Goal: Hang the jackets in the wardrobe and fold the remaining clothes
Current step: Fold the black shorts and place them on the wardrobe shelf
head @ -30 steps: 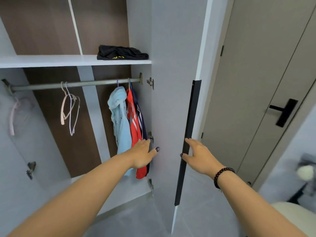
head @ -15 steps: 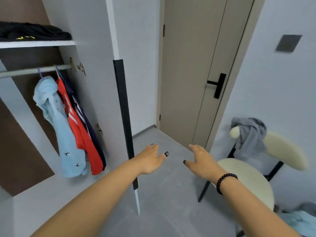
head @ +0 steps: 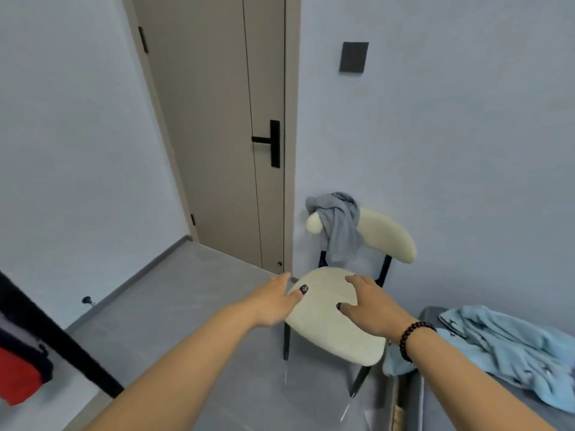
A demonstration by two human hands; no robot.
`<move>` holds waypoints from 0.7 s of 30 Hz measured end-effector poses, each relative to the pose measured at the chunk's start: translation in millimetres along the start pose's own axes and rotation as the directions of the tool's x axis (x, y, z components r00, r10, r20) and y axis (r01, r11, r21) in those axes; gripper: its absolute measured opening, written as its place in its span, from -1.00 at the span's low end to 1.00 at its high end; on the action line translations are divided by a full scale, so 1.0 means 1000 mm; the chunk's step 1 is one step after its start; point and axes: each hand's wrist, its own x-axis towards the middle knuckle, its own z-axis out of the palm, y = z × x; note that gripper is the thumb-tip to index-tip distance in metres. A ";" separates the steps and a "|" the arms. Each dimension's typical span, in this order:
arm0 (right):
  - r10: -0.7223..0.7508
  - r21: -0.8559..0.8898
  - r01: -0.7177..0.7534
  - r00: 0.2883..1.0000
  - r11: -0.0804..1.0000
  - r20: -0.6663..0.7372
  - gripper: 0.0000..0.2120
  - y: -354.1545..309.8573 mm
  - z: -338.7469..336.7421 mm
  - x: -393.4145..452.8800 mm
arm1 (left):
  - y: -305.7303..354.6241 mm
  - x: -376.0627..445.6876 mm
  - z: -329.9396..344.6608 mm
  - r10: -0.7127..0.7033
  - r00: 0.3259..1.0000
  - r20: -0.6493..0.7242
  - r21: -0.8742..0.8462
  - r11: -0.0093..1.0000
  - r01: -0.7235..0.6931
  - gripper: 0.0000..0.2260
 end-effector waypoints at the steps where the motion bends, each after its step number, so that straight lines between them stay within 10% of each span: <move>1: 0.008 0.005 -0.008 1.000 1.000 -0.008 -0.35 0.009 -0.007 0.004 | 0.008 0.012 0.003 0.018 1.000 0.007 -0.015 1.000 -0.018 -0.43; 21: 0.116 0.091 -0.112 0.993 0.990 -0.040 -0.38 0.046 -0.072 0.226 | 0.006 0.257 -0.073 0.067 0.994 0.084 0.014 0.998 -0.068 -0.40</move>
